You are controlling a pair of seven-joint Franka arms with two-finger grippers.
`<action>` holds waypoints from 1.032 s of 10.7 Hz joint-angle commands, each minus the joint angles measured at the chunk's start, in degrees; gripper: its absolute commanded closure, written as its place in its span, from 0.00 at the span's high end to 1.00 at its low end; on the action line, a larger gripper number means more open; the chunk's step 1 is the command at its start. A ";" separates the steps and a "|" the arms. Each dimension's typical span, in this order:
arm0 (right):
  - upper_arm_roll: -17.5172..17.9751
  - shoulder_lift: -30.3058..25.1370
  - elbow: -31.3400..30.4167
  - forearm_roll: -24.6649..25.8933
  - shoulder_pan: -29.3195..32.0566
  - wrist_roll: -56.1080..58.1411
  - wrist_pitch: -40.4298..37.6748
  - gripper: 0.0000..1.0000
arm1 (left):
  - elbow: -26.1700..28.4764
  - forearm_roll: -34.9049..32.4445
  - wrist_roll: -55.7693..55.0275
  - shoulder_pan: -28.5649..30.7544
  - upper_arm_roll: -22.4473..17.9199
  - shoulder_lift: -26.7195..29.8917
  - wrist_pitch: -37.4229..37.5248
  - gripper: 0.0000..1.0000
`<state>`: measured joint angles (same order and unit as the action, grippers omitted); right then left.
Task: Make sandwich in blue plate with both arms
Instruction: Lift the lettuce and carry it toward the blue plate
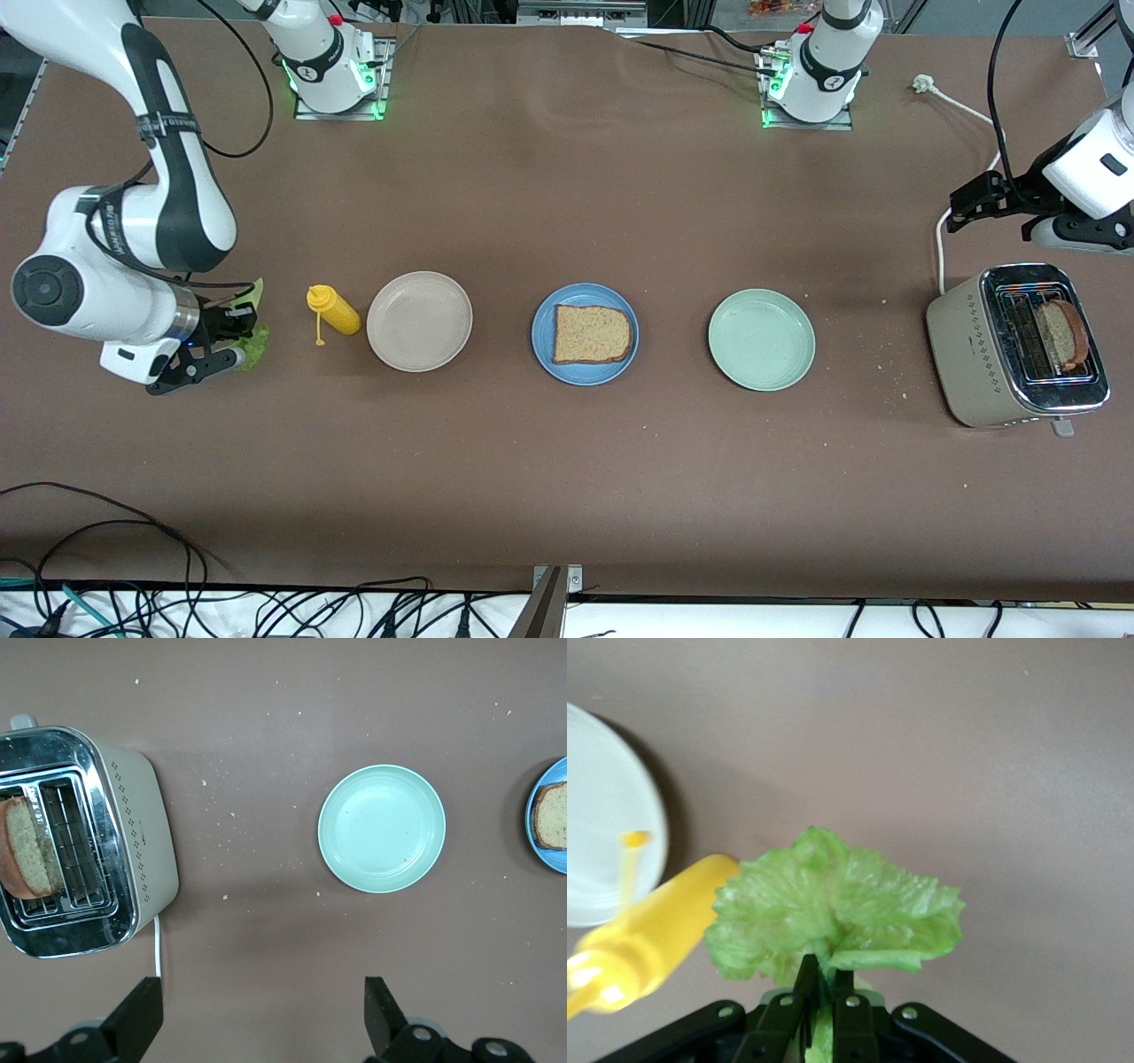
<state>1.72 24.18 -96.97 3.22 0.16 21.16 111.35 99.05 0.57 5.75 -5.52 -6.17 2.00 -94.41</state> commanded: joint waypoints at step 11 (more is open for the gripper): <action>10.32 12.10 13.21 -1.99 -26.94 -65.33 6.63 0.00 | -1.23 -0.93 0.23 0.60 0.20 -0.51 1.07 1.00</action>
<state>12.31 31.21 -85.23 1.94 -23.05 -35.18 108.53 98.99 0.57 5.75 -5.27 -6.17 1.90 -94.38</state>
